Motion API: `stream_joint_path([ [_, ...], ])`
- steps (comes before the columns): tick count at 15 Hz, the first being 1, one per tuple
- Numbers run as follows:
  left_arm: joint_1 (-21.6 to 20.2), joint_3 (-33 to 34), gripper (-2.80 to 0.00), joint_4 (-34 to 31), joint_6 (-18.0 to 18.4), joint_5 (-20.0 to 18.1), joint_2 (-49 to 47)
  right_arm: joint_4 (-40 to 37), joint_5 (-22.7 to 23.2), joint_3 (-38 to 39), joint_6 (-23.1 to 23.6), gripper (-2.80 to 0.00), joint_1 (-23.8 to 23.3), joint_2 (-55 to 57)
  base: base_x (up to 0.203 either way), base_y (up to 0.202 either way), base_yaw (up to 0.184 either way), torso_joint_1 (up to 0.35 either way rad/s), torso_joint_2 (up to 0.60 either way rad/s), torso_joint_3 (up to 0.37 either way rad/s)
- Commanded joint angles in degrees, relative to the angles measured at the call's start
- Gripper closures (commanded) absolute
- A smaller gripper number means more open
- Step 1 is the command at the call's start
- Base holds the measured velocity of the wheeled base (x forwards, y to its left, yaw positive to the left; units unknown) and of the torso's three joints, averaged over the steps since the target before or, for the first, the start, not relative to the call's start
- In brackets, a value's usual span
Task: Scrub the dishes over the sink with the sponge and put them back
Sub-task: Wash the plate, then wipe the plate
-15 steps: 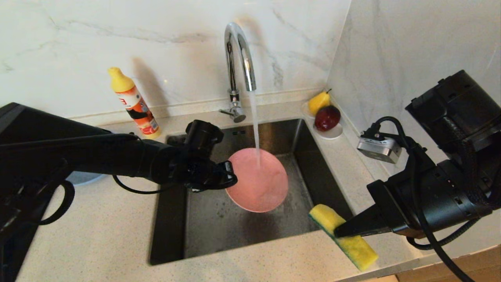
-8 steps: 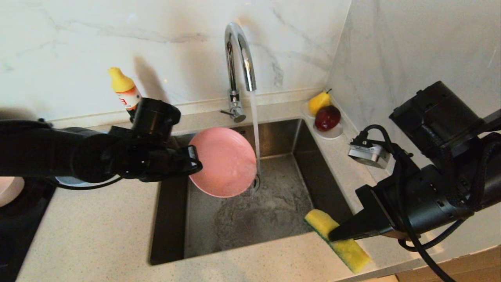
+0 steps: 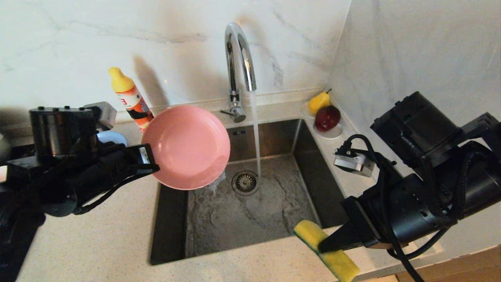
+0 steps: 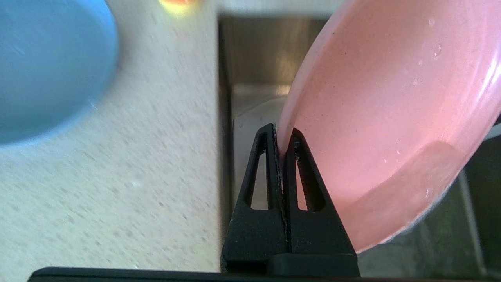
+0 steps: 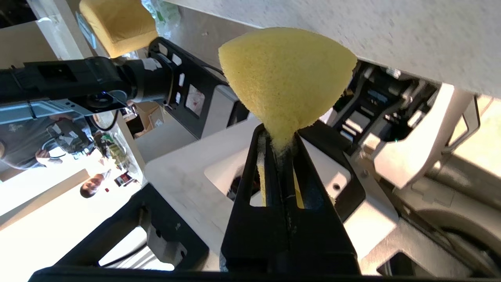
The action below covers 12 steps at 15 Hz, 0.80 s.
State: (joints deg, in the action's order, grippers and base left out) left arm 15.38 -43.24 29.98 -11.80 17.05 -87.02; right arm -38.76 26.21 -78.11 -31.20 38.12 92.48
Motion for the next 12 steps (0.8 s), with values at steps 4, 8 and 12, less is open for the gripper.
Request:
stream_joint_path([
  [4,-0.13,8.84,0.0,12.86,0.5,-0.74,4.96,0.18,0.16,-0.03,-0.18,0.0,0.77,0.6,0.0,0.0,0.0,0.0,0.0,0.0],
  [8,-0.09,13.1,0.0,19.6,0.8,-3.39,5.04,0.09,0.16,0.32,-0.18,0.0,0.73,0.51,0.0,0.0,0.0,0.0,0.0,0.0],
  [12,-0.09,14.13,0.0,20.33,0.19,-4.1,5.18,0.09,0.16,0.23,-0.18,0.0,0.73,-0.06,0.0,0.0,0.0,0.0,0.0,0.0],
])
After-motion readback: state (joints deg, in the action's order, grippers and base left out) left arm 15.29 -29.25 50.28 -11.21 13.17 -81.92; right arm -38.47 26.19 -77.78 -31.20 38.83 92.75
